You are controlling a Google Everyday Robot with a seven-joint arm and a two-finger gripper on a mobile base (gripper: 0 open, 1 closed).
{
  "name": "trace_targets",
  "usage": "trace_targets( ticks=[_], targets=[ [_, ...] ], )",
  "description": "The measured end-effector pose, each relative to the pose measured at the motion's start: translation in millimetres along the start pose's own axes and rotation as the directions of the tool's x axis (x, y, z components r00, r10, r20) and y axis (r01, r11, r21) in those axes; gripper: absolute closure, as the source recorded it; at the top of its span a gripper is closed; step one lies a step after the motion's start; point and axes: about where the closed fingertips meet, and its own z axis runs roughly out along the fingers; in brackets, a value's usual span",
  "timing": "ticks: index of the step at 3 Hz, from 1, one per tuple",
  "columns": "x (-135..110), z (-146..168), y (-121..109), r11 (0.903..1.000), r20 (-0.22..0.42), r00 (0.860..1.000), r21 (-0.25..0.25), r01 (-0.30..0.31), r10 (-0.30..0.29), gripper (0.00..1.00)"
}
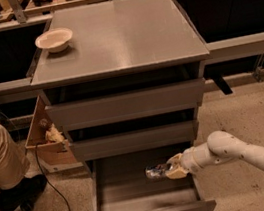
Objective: Place redbull can into bottom drawer
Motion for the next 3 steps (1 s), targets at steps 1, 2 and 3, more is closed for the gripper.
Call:
trace_targets(
  ticks=[1,2,3],
  targets=[
    [32.0,40.3,-20.1,0.9987,0.021,0.999,0.017,-0.047,0.047,1.00],
    [59.5,71.5,-32.5,0.9966,0.046,0.996,0.022,-0.079,0.078,1.00],
    [83.4,103.5,-42.6,0.9948,0.057,0.994,0.023,-0.100,0.098,1.00]
  ],
)
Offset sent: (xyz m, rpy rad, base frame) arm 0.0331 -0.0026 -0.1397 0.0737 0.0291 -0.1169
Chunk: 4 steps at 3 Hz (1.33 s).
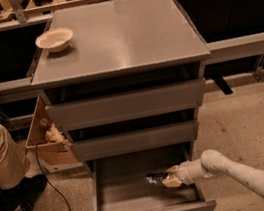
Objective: Place redbull can into bottom drawer
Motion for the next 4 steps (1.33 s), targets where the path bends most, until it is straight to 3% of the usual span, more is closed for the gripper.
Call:
trace_targets(
  ticks=[2,4],
  targets=[
    [34.9,57.7,-17.4,0.9996,0.028,0.999,-0.011,-0.025,0.025,1.00],
    [60.1,87.8,-25.0,0.9992,0.033,0.999,-0.027,-0.031,0.032,1.00]
  ],
)
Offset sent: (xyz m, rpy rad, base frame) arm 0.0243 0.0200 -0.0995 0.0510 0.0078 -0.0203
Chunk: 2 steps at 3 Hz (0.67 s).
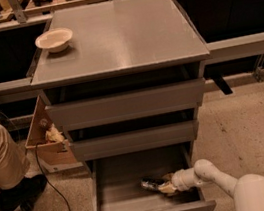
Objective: Place redbull can into bottom drawer
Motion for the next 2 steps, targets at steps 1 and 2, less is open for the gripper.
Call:
trace_targets(
  ticks=[1,2],
  targets=[
    [13.9,8.0,-0.5,0.9998,-0.023,1.000,-0.010,-0.016,0.016,0.78],
    [22.4,11.2,0.4,0.9994,-0.038,0.999,-0.017,-0.030,0.029,0.54]
  ],
)
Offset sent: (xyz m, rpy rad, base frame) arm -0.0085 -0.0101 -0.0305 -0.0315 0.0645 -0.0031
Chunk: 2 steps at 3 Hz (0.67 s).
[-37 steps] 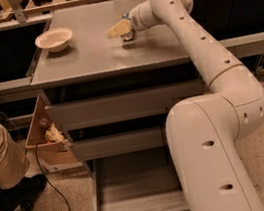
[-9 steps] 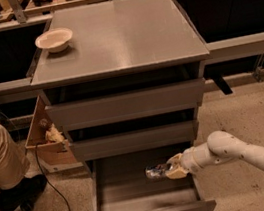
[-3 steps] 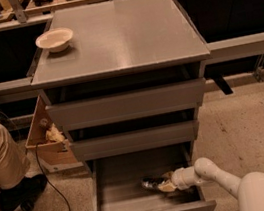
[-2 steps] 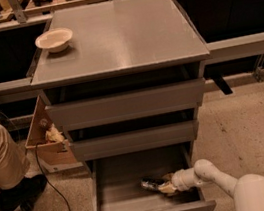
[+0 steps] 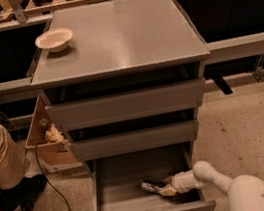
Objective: Place redbull can into bottom drawer
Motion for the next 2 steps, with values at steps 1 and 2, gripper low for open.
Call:
trace_targets(
  ticks=[1,2],
  targets=[
    [1.5,0.6,0.4,1.0000,-0.002,1.000,-0.003,-0.003,0.003,0.33],
    [0.9,-0.3,1.2,1.0000,-0.001,1.000,-0.007,-0.002,0.002,0.08]
  ],
)
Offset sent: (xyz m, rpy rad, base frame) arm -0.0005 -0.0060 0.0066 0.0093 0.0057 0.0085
